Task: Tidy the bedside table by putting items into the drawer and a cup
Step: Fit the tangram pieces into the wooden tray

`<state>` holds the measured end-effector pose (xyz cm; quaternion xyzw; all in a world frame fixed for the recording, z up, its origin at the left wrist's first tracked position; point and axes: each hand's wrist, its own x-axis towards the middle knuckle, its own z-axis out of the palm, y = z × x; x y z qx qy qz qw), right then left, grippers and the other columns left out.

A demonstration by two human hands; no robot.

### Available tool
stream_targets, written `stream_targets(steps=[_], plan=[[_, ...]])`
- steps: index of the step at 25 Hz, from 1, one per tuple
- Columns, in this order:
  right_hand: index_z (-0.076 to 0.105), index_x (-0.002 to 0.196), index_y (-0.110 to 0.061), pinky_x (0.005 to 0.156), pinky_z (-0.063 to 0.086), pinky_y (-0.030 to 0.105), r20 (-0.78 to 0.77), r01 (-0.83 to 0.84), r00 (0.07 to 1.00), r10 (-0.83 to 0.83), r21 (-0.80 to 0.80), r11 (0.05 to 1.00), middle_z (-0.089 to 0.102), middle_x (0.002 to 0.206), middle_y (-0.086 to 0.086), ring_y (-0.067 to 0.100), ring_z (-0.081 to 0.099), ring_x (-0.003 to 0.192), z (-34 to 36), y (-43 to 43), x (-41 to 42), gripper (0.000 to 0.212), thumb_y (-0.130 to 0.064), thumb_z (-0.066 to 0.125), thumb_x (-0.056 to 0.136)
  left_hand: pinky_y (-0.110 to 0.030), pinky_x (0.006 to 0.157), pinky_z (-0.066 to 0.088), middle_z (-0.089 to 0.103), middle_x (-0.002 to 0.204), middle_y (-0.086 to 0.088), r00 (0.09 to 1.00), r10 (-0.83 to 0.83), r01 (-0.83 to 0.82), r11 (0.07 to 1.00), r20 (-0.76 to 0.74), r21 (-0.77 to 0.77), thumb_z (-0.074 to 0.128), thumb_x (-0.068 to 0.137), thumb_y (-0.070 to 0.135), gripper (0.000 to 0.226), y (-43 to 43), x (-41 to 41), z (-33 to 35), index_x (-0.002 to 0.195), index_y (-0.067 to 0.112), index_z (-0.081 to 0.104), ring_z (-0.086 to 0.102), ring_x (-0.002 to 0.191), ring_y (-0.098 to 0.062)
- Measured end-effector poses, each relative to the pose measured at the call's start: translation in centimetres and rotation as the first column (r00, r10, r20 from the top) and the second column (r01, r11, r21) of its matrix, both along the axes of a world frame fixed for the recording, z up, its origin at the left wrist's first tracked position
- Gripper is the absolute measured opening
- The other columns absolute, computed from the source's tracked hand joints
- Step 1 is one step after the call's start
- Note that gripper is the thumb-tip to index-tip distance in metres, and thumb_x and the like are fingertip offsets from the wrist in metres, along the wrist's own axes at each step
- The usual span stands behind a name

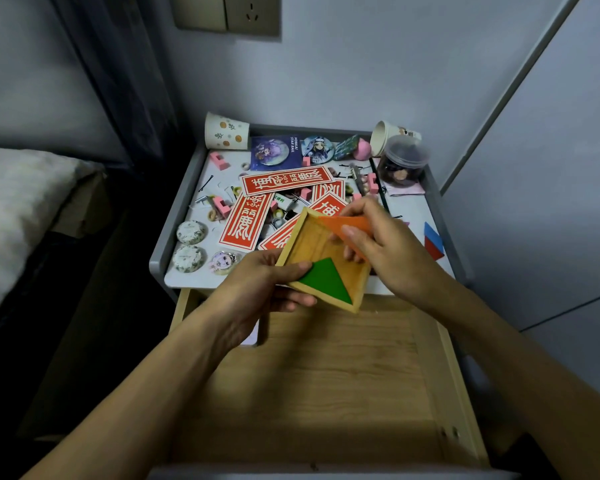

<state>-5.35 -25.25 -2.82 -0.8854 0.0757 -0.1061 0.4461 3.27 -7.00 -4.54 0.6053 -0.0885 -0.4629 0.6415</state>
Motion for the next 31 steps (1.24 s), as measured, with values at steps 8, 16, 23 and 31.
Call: stream_targets(steps=[8, 16, 23, 31], plan=[[0.067, 0.100, -0.033, 0.076, 0.050, 0.019, -0.118, -0.093, 0.990, 0.077, -0.132, 0.987, 0.067, 0.103, -0.011, 0.002, 0.062, 0.096, 1.2, -2.3, -0.6, 0.018, -0.024, 0.071, 0.084, -0.019, 0.048, 0.047, 0.074, 0.096, -0.017, 0.992, -0.085, 0.082, 0.996, 0.097, 0.034, 0.058, 0.095, 0.009, 0.022, 0.5, 0.9, 0.4, 0.115, 0.001, 0.062, 0.067, 0.056, -0.015], [0.065, 0.114, -0.030, 0.082, 0.036, 0.011, -0.054, -0.043, 0.998, 0.027, -0.311, 0.949, 0.049, 0.115, -0.007, 0.007, 0.043, 0.110, 0.1, -1.6, -0.4, 0.035, -0.035, 0.074, 0.080, -0.019, 0.048, 0.046, 0.074, 0.095, -0.016, 0.989, -0.093, 0.089, 0.995, 0.114, 0.046, 0.058, 0.095, 0.009, 0.022, 0.7, 1.1, 0.5, 0.113, -0.002, 0.062, 0.065, 0.055, -0.014], [0.059, 0.110, -0.010, 0.057, 0.053, 0.027, -0.325, 0.093, 0.946, -0.008, 0.246, 0.965, 0.071, 0.090, 0.003, 0.016, 0.066, 0.065, -0.7, -1.4, -0.3, 0.029, -0.027, 0.069, 0.088, -0.019, 0.046, 0.044, 0.073, 0.087, -0.014, 0.989, -0.076, 0.068, 0.995, 0.127, 0.069, 0.060, 0.093, 0.007, 0.019, 1.0, 1.6, 0.5, 0.110, 0.000, 0.062, 0.063, 0.052, -0.015], [0.058, 0.110, -0.005, 0.047, 0.044, 0.021, -0.283, 0.236, 0.955, -0.092, 0.534, 0.812, 0.063, 0.072, 0.005, 0.013, 0.055, 0.052, -2.0, 1.7, 0.2, 0.021, -0.019, 0.061, 0.095, -0.035, 0.067, 0.055, 0.074, 0.097, -0.001, 0.928, 0.188, -0.220, 0.973, 0.321, 0.066, 0.079, 0.079, 0.018, 0.038, -0.1, -0.5, -0.7, 0.113, 0.015, 0.063, 0.070, 0.080, -0.019]])
